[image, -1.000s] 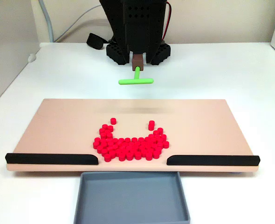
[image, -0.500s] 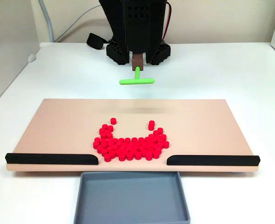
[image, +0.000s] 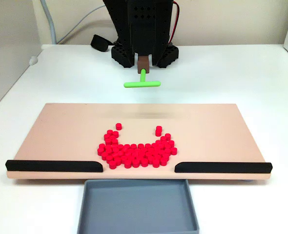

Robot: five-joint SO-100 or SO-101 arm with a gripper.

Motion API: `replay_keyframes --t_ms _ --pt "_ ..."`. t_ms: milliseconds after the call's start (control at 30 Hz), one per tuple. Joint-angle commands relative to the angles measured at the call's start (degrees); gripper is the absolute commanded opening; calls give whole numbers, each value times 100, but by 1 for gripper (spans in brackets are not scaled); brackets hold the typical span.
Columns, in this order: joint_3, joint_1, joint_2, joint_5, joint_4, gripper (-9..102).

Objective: Push granules from bottom to the grey container

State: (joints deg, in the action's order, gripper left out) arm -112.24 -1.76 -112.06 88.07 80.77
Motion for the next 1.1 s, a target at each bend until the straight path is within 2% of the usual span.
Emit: replay_keyframes --t_ms 0,1067 --pt "70 -9 -149 18 -26 0" --pt "26 62 -158 -79 -26 0"
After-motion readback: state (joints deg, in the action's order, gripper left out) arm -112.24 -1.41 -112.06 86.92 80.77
